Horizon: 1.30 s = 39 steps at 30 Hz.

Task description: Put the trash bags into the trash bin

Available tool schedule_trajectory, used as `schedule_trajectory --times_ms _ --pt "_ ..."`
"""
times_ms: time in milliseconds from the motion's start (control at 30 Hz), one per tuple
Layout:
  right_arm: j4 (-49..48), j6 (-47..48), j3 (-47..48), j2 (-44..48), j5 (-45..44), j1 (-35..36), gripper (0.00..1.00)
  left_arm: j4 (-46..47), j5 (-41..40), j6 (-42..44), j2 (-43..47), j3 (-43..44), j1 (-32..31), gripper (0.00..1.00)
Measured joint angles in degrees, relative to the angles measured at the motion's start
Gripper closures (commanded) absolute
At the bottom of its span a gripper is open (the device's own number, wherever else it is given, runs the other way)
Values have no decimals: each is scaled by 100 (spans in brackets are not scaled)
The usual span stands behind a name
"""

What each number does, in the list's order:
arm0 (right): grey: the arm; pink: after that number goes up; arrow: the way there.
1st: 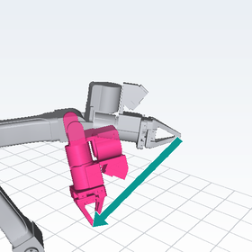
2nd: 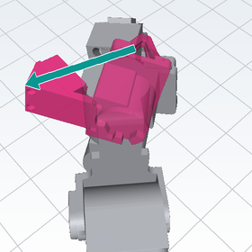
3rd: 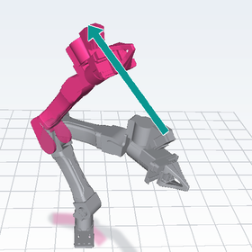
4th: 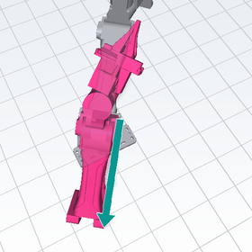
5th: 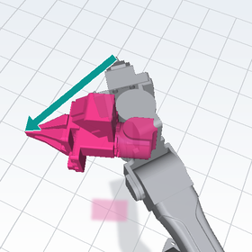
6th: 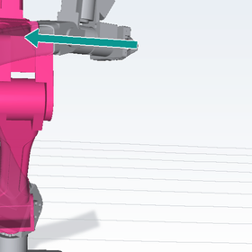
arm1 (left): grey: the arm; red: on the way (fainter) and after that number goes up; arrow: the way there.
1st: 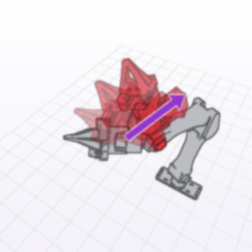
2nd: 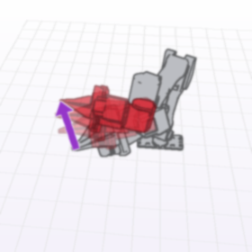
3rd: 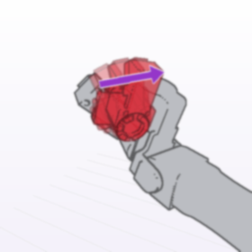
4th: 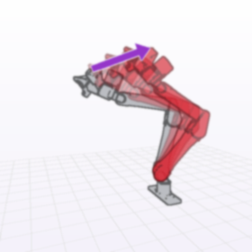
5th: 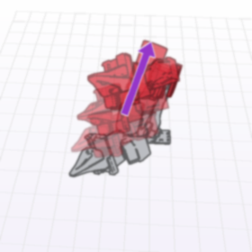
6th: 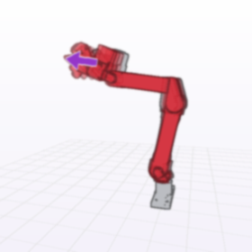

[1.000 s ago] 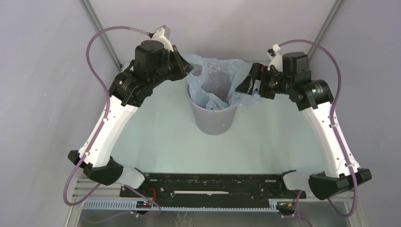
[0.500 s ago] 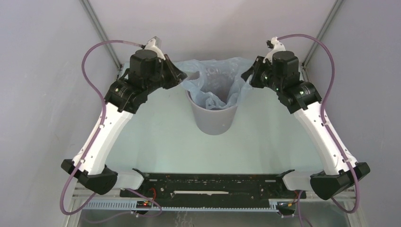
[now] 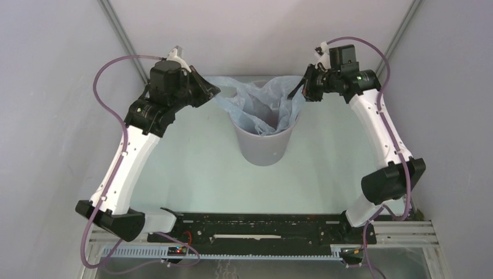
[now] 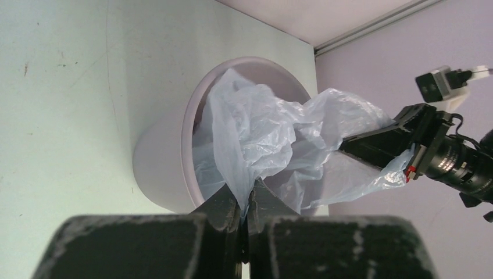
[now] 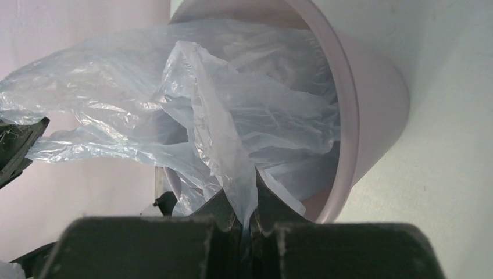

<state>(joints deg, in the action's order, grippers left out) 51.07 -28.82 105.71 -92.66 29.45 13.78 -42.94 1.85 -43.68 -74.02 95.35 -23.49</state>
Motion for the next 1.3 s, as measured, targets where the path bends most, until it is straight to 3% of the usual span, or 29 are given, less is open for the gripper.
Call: schedule_trajectory --times_ms 100,233,300,400,600,667,800,1000,1100,1233,1300 --pt "330 -2 278 -334 205 -31 95 48 140 4 -140 -2 81 95" --pt "660 15 503 -538 350 -243 92 35 385 9 -284 -101 227 82" --pt "769 37 557 -544 422 -435 91 39 573 7 -319 -107 358 71" --pt "815 66 638 -544 603 -728 81 83 901 -39 -315 -116 623 48" --pt "824 138 645 -544 1071 -848 55 691 1606 -417 -179 -363 909 7" --pt "828 153 649 -544 1187 -763 48 940 1836 -538 -179 -367 909 0" --pt "861 168 699 -544 1342 -678 33 1169 2109 -595 -278 -328 909 1" --pt "1047 192 1095 -525 1305 -695 24 1191 2275 -686 -745 -173 903 17" --pt "1095 190 1200 -468 1215 -695 20 1126 2273 -691 -844 -173 901 32" --pt "1095 190 1211 -354 1102 -695 18 791 2120 -603 -848 -31 905 64" --pt "1080 192 1196 -319 1088 -695 17 656 2046 -533 -848 105 925 72"
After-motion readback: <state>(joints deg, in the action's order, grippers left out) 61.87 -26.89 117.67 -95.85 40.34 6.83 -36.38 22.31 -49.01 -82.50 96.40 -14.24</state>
